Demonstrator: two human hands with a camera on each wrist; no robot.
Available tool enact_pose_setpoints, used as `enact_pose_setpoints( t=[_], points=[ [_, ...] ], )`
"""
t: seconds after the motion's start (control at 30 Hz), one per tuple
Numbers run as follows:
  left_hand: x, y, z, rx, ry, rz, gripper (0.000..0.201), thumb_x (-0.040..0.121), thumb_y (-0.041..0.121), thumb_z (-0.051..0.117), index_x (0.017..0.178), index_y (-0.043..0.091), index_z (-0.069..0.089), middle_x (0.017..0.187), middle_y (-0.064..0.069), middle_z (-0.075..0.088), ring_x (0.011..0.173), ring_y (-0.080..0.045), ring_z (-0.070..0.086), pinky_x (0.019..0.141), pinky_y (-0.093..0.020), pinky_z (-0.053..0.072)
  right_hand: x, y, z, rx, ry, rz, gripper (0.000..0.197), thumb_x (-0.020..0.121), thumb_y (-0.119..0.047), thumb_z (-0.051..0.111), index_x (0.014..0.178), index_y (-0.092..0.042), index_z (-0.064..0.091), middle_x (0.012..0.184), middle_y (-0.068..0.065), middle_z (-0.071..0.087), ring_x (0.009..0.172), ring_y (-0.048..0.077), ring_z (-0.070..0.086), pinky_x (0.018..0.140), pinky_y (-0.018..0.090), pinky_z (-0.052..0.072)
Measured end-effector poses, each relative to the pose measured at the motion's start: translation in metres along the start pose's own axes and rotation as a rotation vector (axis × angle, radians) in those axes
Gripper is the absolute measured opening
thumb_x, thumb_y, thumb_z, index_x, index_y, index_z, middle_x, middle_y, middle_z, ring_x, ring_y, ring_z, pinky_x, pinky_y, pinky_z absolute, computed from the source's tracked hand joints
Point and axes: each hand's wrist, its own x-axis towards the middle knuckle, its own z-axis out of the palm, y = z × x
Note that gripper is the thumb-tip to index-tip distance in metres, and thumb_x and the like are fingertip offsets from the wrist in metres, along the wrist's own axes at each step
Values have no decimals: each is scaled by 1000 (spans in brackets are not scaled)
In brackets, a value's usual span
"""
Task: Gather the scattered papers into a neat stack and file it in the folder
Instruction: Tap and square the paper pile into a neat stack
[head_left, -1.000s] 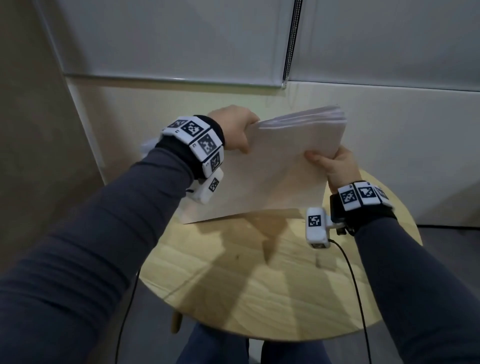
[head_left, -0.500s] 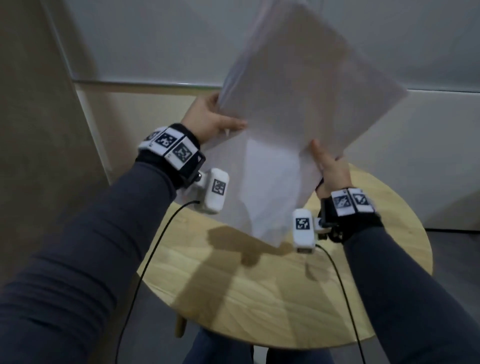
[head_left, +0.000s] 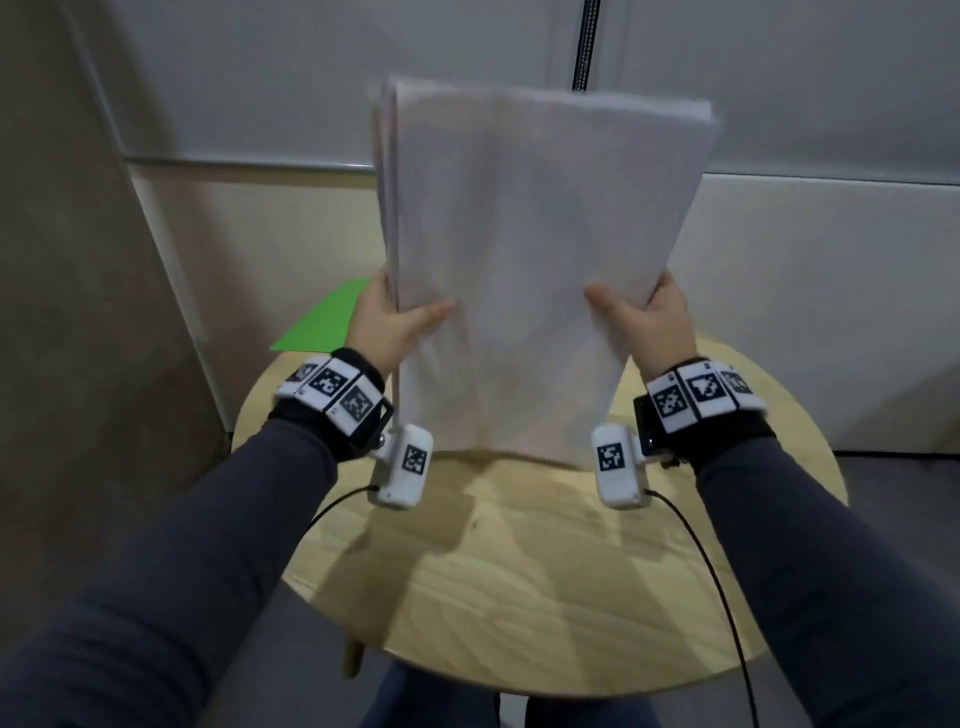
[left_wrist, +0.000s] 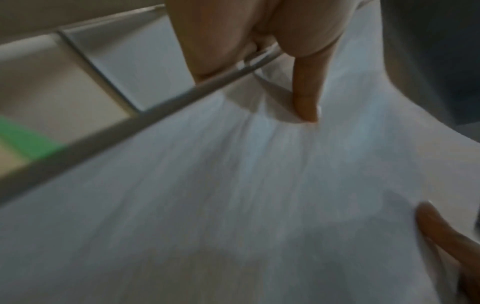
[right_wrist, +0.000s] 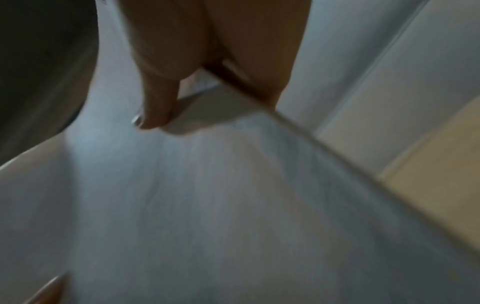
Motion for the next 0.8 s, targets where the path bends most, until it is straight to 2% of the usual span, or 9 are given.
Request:
enact_pose_setpoints(
  t=[0.1, 0.23, 0.33, 0.43, 0.5, 0.57, 0.63, 0.7, 0.8],
  points=[
    [-8, -23, -11, -74, 36, -77, 46, 55, 11, 77, 98, 12, 61, 76, 9, 76, 73, -8, 70, 79, -29, 57, -14, 26, -8, -163, -283, 206, 52, 71, 4, 75, 116, -11, 52, 105, 3, 65, 85, 2, 65, 83, 28, 56],
    [-5, -24, -11, -125, 51, -75, 34, 64, -1, 72, 93, 14, 62, 75, 7, 76, 71, -9, 70, 79, -29, 57, -20, 51, -13, -175, -356, 422, 38, 70, 1, 76, 96, -22, 60, 99, 2, 68, 97, 27, 64, 92, 46, 51],
    [-4, -25, -9, -109, 41, -74, 41, 57, 7, 78, 94, 14, 62, 78, 6, 76, 75, -12, 69, 82, -32, 56, -26, 60, -12, -244, -399, 493, 23, 74, -7, 75, 88, -21, 63, 90, 1, 69, 93, 27, 66, 83, 39, 56],
    [-5, -22, -11, -67, 14, -82, 66, 51, 20, 80, 110, 3, 59, 97, -8, 72, 84, -19, 68, 85, -33, 56, -28, 57, -8, -257, -369, 471, 18, 79, -5, 71, 79, -21, 62, 79, -3, 66, 74, 15, 65, 54, 18, 54],
    [-6, -19, -12, -8, -56, -89, 68, 58, 10, 80, 120, 1, 52, 110, -17, 65, 90, -21, 66, 89, -36, 54, -28, 56, -5, -283, -351, 449, 16, 81, -5, 70, 78, -18, 62, 76, -4, 65, 69, 11, 62, 48, 15, 50],
    [-5, -21, -11, 30, -68, -94, 56, 70, -9, 71, 118, 6, 48, 111, -17, 61, 85, -11, 67, 88, -37, 52, -29, 57, -3, -310, -334, 423, 13, 82, -6, 70, 84, -16, 62, 76, -4, 65, 69, 13, 63, 50, 16, 49],
    [-4, -21, -7, 32, -49, -67, 56, 69, -13, 68, 118, 8, 48, 109, -15, 60, 76, -1, 67, 84, -32, 54, -30, 57, 0, -352, -299, 389, 12, 82, -7, 69, 90, -14, 63, 76, -5, 64, 69, 12, 61, 50, 14, 47],
    [-1, -15, -1, 14, -37, -39, 52, 64, -3, 68, 111, 13, 51, 104, -12, 63, 76, -2, 67, 85, -31, 53, -27, 54, 1, -356, -249, 340, 19, 83, -7, 69, 101, -9, 65, 83, 0, 64, 67, 7, 58, 49, 11, 45],
    [5, -6, 3, 5, -28, -29, 48, 59, 3, 70, 103, 14, 54, 100, -13, 65, 86, -19, 66, 91, -40, 50, -23, 51, 0, -335, -182, 330, 29, 82, -9, 70, 109, -1, 63, 93, 7, 64, 75, 16, 60, 62, 20, 47]
  ],
)
